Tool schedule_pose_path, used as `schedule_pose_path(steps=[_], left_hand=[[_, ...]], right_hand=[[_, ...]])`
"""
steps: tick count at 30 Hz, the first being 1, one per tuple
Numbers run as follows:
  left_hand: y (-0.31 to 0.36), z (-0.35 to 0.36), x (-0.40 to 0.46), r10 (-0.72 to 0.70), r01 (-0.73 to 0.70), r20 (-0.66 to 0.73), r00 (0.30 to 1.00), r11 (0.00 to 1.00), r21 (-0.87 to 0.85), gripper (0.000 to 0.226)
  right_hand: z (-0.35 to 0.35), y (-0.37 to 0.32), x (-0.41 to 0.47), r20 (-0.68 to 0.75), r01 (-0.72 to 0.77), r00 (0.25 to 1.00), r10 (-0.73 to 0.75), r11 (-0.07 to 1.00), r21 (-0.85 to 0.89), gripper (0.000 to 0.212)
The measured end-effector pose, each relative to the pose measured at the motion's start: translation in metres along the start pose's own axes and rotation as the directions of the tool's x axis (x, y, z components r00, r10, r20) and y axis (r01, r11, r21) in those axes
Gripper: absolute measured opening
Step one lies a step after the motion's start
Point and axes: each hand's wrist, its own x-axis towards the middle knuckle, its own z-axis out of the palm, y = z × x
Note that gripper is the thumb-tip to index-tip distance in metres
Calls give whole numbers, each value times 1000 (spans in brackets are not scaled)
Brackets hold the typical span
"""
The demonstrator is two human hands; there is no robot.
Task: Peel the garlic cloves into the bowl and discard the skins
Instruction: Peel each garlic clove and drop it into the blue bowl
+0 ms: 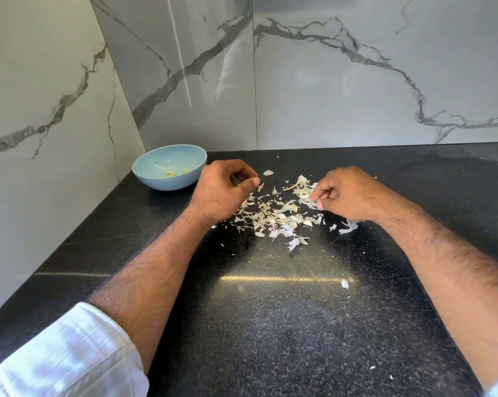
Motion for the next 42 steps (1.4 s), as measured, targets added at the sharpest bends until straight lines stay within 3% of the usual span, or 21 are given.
schedule_pose_path(steps=[5,12,16,20,25,29,35,42], left_hand=[[0,0,0,6,-6,2,1000,1000,-2,2],[-1,0,0,7,-6,6,1000,1000,-5,2],[-2,-7,-1,-14,14,-1,1000,999,-33,2],[-7,-22,-10,-46,45,-29,999,998,-52,5],[-27,-39,-26,-148,145,-17,989,981,-126,6],[-25,-39,-23,-203,192,-32,979,959,-210,7],[-24,-41,-16,-183,181,2,983,968,-177,9],[-22,-44,-15,-178,173,-12,984,969,-178,11]], right_hand=[[1,0,1,-8,-19,1000,19,1000,-3,22],[1,-2,6,-161,82,984,-72,995,58,14],[8,-35,-5,-163,171,976,-147,975,144,2],[25,-83,-15,-110,272,962,-251,927,259,6],[40,-114,-23,-55,280,959,-277,910,304,15],[46,-122,-28,11,296,951,-309,920,259,8],[50,-122,-29,70,358,928,-365,929,92,26],[45,-119,-26,116,364,928,-355,929,-66,12]])
